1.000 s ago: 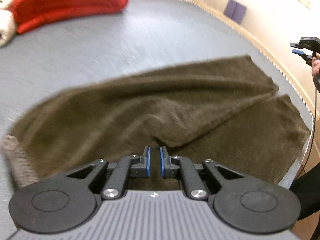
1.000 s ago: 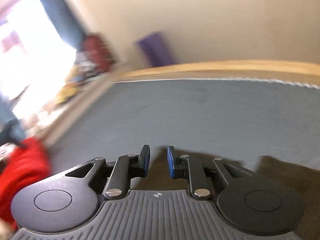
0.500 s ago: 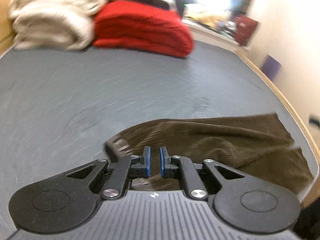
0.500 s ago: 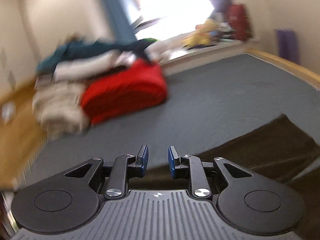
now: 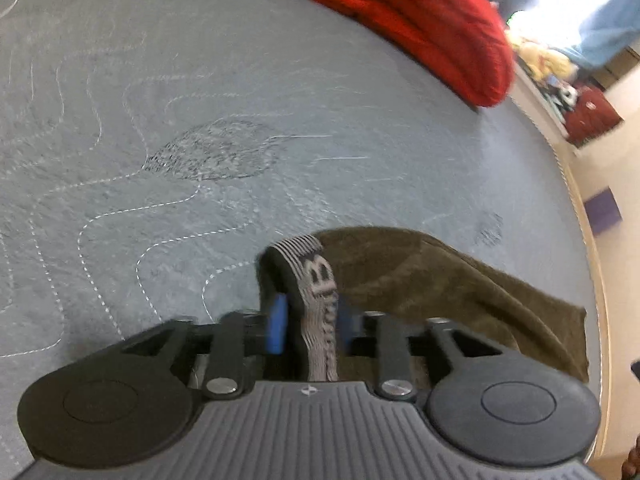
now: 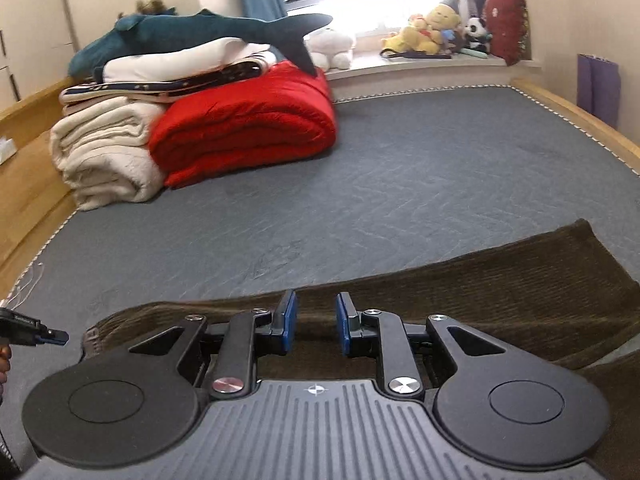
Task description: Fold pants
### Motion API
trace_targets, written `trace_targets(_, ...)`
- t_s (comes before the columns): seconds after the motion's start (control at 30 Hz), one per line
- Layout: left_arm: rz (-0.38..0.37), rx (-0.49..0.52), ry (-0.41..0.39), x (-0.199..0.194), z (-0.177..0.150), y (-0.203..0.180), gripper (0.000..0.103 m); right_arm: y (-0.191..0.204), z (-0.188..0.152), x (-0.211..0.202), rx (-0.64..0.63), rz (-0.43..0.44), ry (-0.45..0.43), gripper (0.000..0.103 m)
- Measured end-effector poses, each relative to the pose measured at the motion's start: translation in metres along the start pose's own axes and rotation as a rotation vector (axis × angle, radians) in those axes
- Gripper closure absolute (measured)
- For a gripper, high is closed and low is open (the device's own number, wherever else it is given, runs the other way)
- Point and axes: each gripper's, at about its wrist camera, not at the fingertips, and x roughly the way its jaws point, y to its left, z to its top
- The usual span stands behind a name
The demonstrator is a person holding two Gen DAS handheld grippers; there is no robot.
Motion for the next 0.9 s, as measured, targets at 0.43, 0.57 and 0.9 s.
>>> trace_targets(0.43,0.027,-0.003,0.072,0.072,0.017,-0.001,0.041,-0.015,0.006,0.026,0.029,-0.031,0.030,0.080)
trace_targets(0.57,0.051,0.062,-0.003,0.055,0.025,-0.007,0.068,-0.018,0.005,0.027,0.039,-0.051,0.030,0.080)
trace_targets(0.9,0.129,0.093,0.101,0.034,0.009,-0.007,0.037,-0.018,0.002,0.023,0.049,-0.075,0.021,0.080)
